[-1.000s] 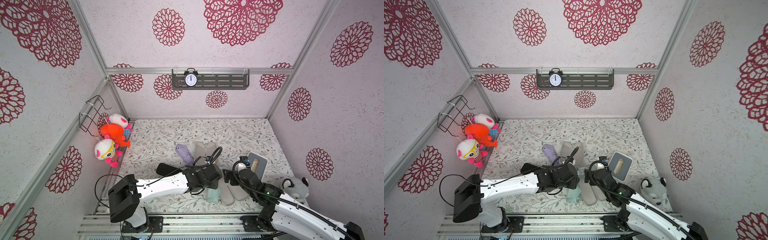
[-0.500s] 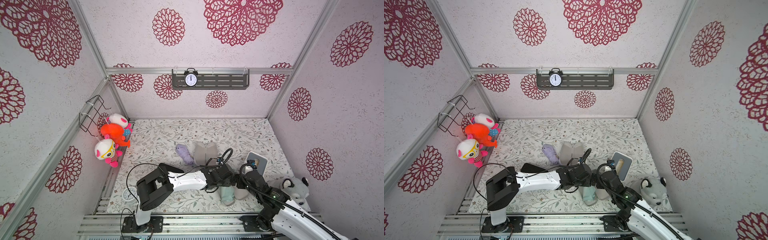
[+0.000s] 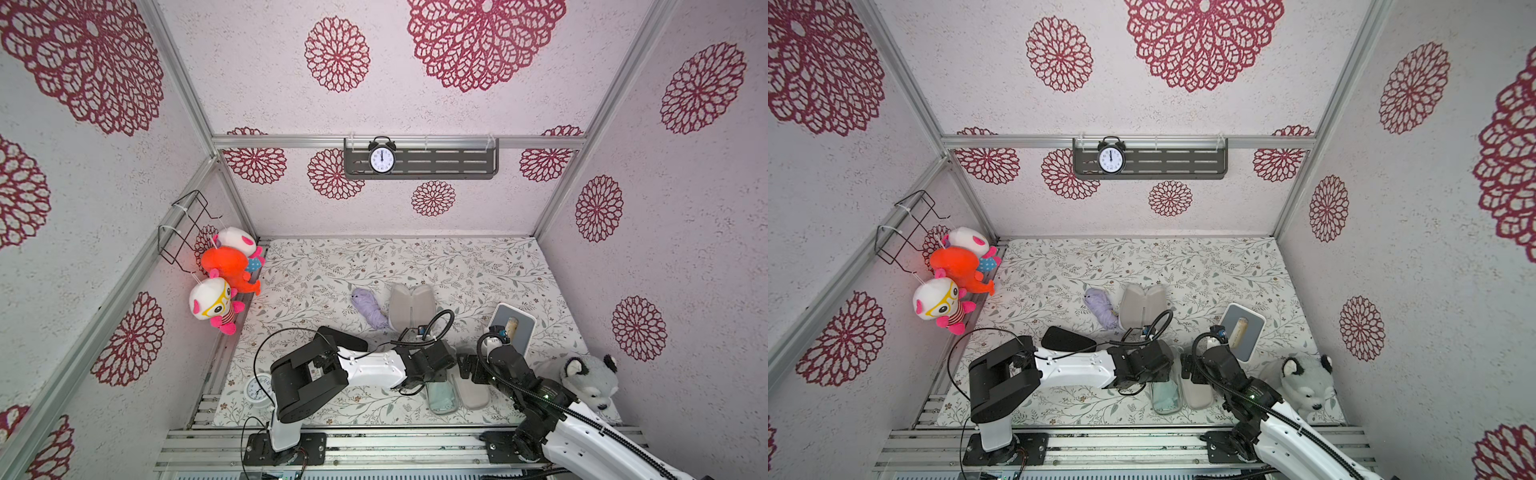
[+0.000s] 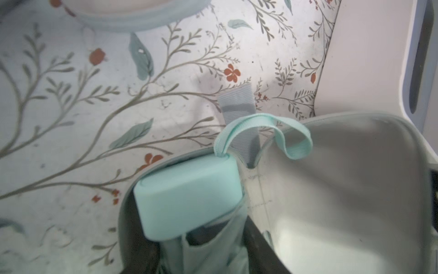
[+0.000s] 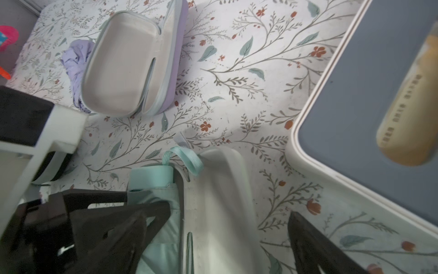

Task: Put umbrellas into zippered umbrella sleeves
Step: Place the umbrella in the umbrella sleeve.

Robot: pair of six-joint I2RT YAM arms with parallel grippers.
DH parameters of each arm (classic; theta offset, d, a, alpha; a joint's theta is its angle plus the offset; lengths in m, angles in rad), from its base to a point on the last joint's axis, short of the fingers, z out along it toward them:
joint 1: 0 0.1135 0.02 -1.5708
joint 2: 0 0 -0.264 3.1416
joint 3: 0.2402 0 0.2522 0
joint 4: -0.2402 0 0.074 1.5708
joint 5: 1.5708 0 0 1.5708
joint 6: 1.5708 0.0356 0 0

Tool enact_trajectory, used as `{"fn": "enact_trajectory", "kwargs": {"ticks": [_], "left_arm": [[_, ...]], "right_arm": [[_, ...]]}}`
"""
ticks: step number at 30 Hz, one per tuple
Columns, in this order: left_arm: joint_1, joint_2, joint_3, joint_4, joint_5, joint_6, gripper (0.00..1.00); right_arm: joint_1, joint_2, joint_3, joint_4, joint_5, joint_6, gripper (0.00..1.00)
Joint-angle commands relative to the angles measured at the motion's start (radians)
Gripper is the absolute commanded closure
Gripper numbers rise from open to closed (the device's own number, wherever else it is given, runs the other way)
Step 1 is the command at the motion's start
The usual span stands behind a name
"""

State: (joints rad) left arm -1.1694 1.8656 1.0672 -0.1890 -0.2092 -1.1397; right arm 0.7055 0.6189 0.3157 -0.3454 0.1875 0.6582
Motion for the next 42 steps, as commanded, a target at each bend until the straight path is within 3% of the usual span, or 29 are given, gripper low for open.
{"fn": "enact_trajectory", "kwargs": {"ticks": [1, 4, 10, 16, 18, 20, 25, 28, 33, 36, 40, 42], "left_arm": [[0.016, -0.094, -0.031, -0.034, -0.036, 0.027, 0.31], [0.01, -0.119, 0.002, -0.078, -0.059, 0.071, 0.25], [0.021, -0.15, -0.007, -0.135, -0.072, 0.107, 0.26], [0.034, -0.239, 0.055, -0.337, -0.255, 0.253, 0.33], [0.055, -0.237, 0.062, -0.281, -0.201, 0.367, 0.4], [0.088, -0.21, 0.074, -0.196, -0.094, 0.454, 0.57], [0.122, -0.101, 0.161, -0.098, 0.038, 0.55, 0.65], [0.141, 0.011, 0.299, -0.193, 0.066, 0.603, 0.7], [0.143, 0.136, 0.395, -0.201, 0.172, 0.644, 0.78], [0.143, 0.139, 0.377, -0.219, 0.15, 0.622, 0.86], [0.143, 0.147, 0.34, -0.202, 0.17, 0.611, 0.87], [0.143, 0.161, 0.353, -0.242, 0.172, 0.603, 0.94]], "right_arm": [[-0.001, 0.026, -0.021, 0.087, -0.092, 0.016, 0.07], [0.0, 0.051, -0.027, 0.117, -0.093, 0.014, 0.08], [0.039, 0.098, -0.057, 0.253, -0.182, 0.043, 0.16], [0.079, 0.097, -0.045, 0.252, -0.082, 0.045, 0.18], [0.075, 0.109, -0.034, 0.254, -0.058, 0.038, 0.18], [0.071, 0.116, -0.041, 0.274, -0.065, 0.039, 0.2], [0.068, -0.022, -0.108, 0.265, -0.045, 0.067, 0.21], [0.062, -0.133, -0.105, 0.194, -0.033, 0.061, 0.22], [0.04, -0.138, -0.092, 0.151, -0.066, 0.051, 0.22], [0.04, -0.17, -0.092, 0.116, -0.014, 0.057, 0.24], [0.039, -0.205, -0.09, 0.071, 0.033, 0.063, 0.25], [0.038, -0.212, -0.093, 0.067, 0.036, 0.063, 0.26]]}}
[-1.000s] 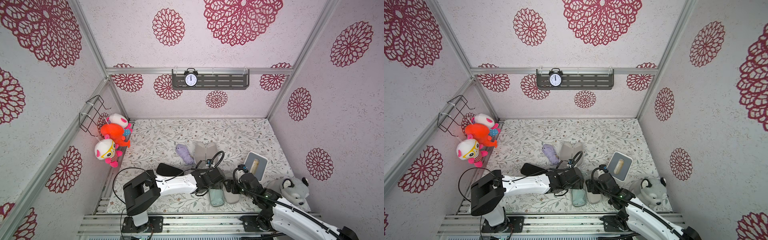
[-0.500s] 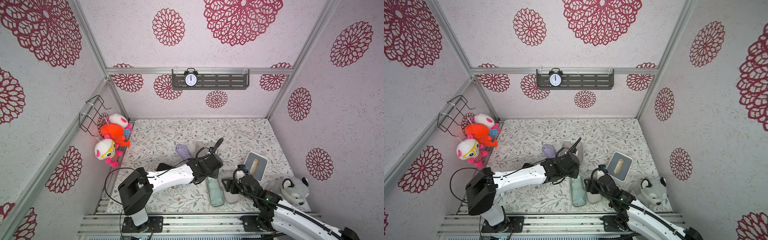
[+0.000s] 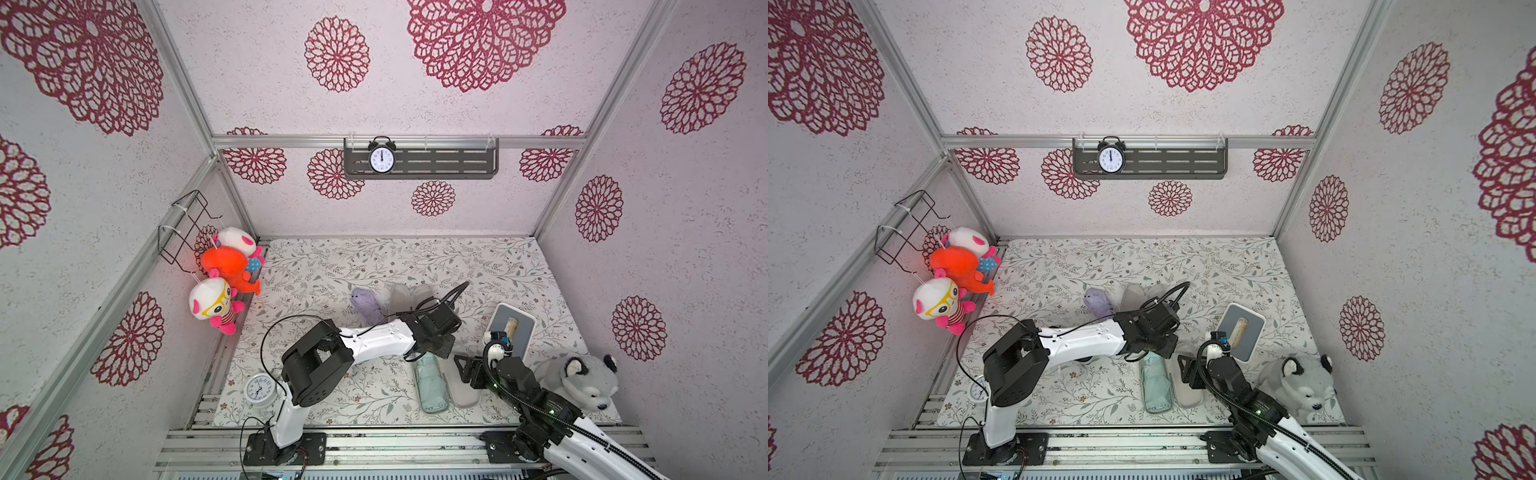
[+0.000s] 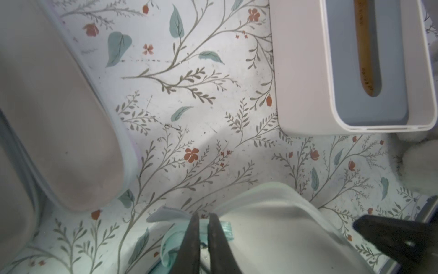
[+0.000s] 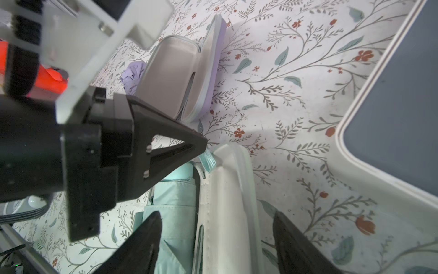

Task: Put umbrellas into zippered umbrella sleeves
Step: Place the umbrella in the umbrella sleeve.

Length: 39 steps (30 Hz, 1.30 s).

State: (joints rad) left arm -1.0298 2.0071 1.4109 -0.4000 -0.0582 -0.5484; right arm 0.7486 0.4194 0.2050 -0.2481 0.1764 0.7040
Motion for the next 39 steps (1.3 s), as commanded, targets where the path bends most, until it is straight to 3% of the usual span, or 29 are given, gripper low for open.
{"fn": "enact_trajectory", "kwargs": {"ticks": [1, 6, 14, 20, 30, 35, 39], "left_arm": [[0.004, 0.015, 0.0, -0.025, 0.03, 0.008, 0.95], [0.002, -0.031, -0.066, 0.039, 0.079, -0.015, 0.96], [-0.001, -0.033, -0.109, 0.026, 0.087, -0.026, 0.99], [-0.008, -0.095, -0.133, 0.061, 0.116, -0.034, 1.0], [-0.018, -0.213, -0.198, 0.112, 0.092, -0.043, 0.96], [-0.023, -0.326, -0.343, 0.188, 0.018, -0.127, 0.91], [-0.051, -0.373, -0.415, 0.148, -0.106, -0.214, 0.88]], "right_arm": [[-0.005, -0.009, 0.014, -0.027, 0.048, 0.019, 0.27], [-0.006, 0.043, -0.002, -0.013, 0.078, 0.033, 0.27], [-0.008, -0.022, 0.0, -0.048, 0.126, 0.04, 0.3], [-0.012, -0.055, -0.007, -0.095, 0.171, 0.055, 0.46], [-0.017, 0.024, -0.002, -0.105, 0.243, 0.063, 0.55], [-0.021, 0.056, 0.011, -0.081, 0.251, 0.047, 0.62], [-0.034, 0.094, 0.013, -0.06, 0.217, 0.023, 0.78]]}}
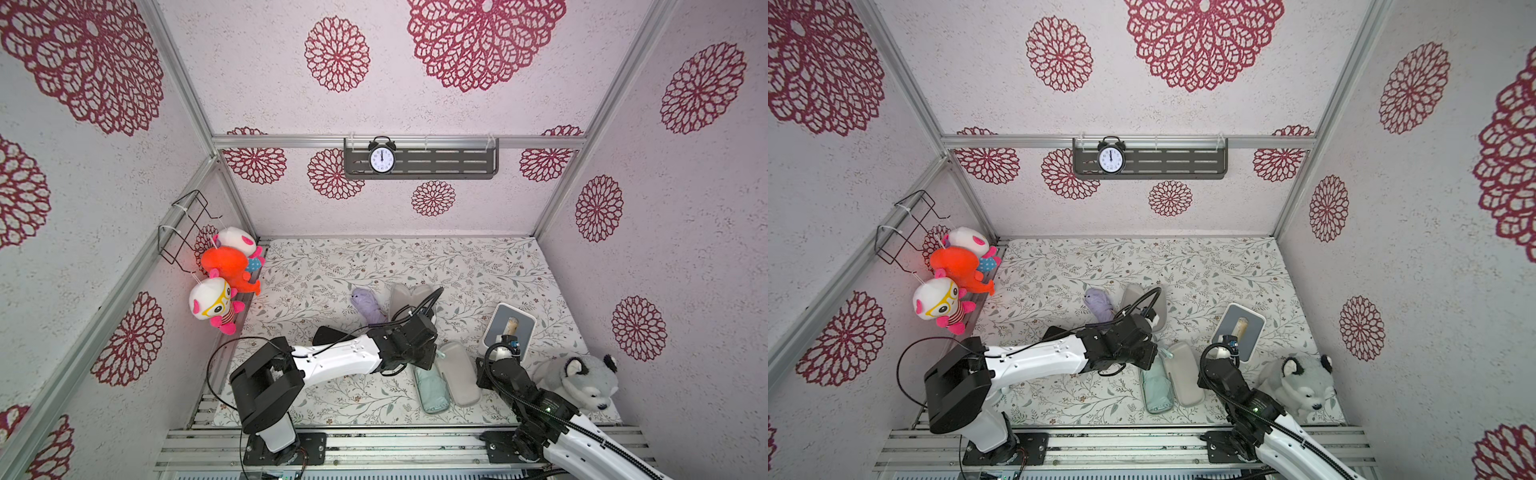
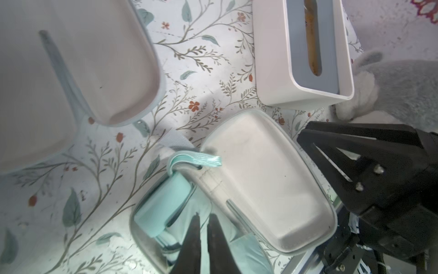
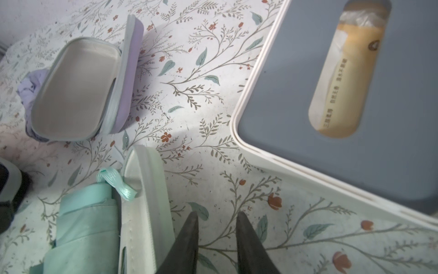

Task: Put umbrellas into zippered umbrella sleeves
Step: Place the umbrella in the umbrella sleeve, then close the umbrella sleeve at the center of the board.

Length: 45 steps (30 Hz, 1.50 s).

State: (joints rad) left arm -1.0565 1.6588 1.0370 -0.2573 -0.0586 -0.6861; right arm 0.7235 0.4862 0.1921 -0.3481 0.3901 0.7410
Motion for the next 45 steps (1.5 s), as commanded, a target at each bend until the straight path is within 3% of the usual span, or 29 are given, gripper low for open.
{"fn": "enact_trajectory", "kwargs": {"ticks": [1, 10, 21, 35, 45], "left_arm": [[-0.03, -0.033, -0.061, 0.004, -0.123, -0.092, 0.88], [-0.051, -0.069, -0.217, 0.077, -0.163, -0.175, 0.89], [-0.047, 0.007, -0.239, 0.145, -0.153, -0.178, 0.89], [-0.039, 0.035, -0.25, 0.207, -0.106, -0.182, 0.9], [-0.026, -0.02, -0.305, 0.244, -0.086, -0.196, 0.9]], "right_arm": [[-0.008, 0.041, 0.021, 0.062, -0.025, -0.025, 0.78], [-0.006, 0.057, -0.005, 0.195, -0.177, -0.043, 0.78], [0.021, 0.154, -0.027, 0.382, -0.313, -0.029, 0.77], [0.138, 0.351, 0.027, 0.519, -0.281, -0.02, 0.77], [0.243, 0.494, 0.069, 0.564, -0.251, -0.002, 0.75]]}}
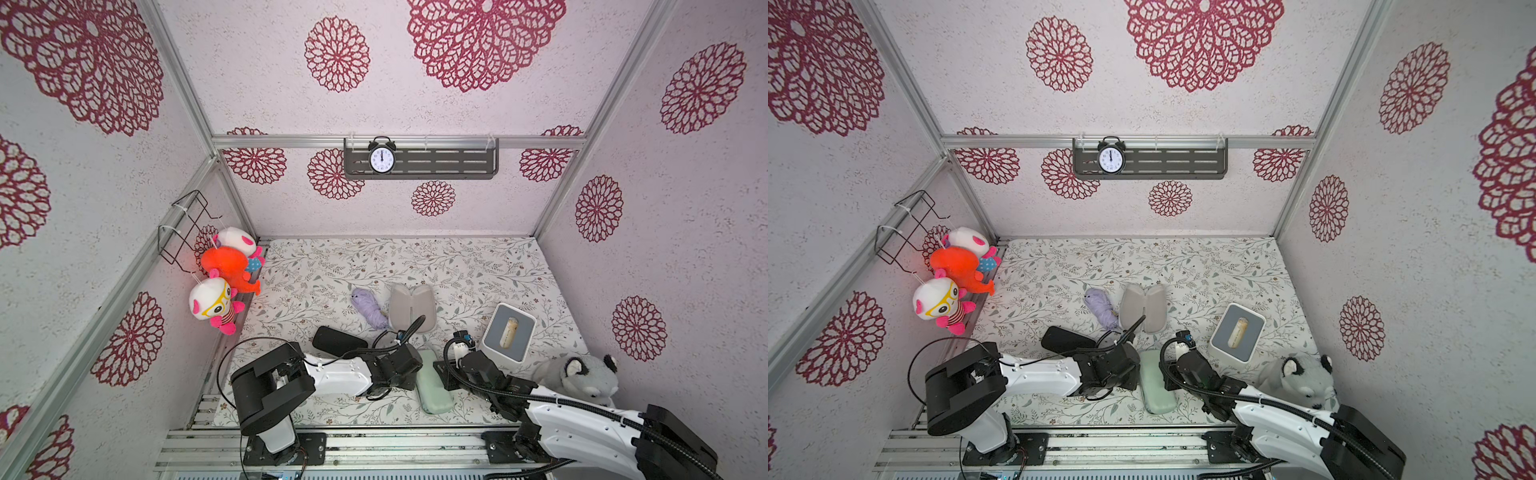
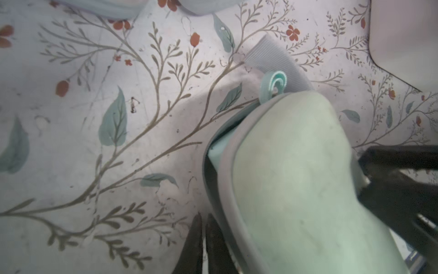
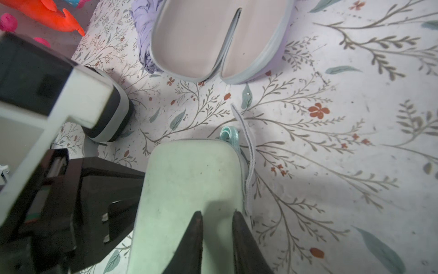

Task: Put umbrellas into zippered umbrella sleeves
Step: Close the umbrella sleeve at the center of the board.

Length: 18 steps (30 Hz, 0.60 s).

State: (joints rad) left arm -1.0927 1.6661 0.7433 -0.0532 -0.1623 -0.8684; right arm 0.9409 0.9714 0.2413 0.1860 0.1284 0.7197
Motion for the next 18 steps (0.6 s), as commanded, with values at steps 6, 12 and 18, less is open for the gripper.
{"fn": "enact_trajectory", "kwargs": {"ticks": [6, 12, 18], "left_arm": [[0.038, -0.086, -0.077, 0.063, 0.062, -0.056, 0.88], [0.047, -0.2, -0.136, 0.042, 0.047, -0.105, 0.77], [0.041, -0.277, -0.203, 0.119, 0.017, -0.188, 0.4]], "right_arm": [[0.105, 0.068, 0.036, -0.014, 0.074, 0.066, 0.73], [0.151, 0.062, 0.04, -0.064, 0.156, 0.103, 0.69], [0.16, 0.081, 0.021, -0.022, 0.157, 0.121, 0.62]]}}
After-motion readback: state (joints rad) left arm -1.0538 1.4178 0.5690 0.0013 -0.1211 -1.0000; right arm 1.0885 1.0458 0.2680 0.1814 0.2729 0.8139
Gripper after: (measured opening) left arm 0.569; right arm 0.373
